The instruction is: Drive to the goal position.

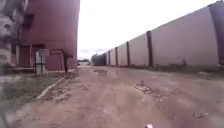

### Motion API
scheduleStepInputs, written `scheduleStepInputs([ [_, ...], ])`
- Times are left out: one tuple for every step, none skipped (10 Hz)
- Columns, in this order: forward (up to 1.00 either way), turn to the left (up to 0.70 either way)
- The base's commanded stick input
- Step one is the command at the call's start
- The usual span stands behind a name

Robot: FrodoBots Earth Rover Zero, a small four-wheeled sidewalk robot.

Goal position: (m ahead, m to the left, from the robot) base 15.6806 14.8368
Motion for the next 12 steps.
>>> scheduleStepInputs([
  [0.30, 0.33],
  [0.30, 0.60],
  [0.30, 0.60],
  [0.30, 0.56],
  [0.30, 0.29],
  [0.30, 0.01],
  [0.30, 0.00],
  [0.30, 0.00],
  [0.30, 0.00],
  [0.30, 0.00],
  [0.30, 0.00],
  [0.30, 0.00],
])
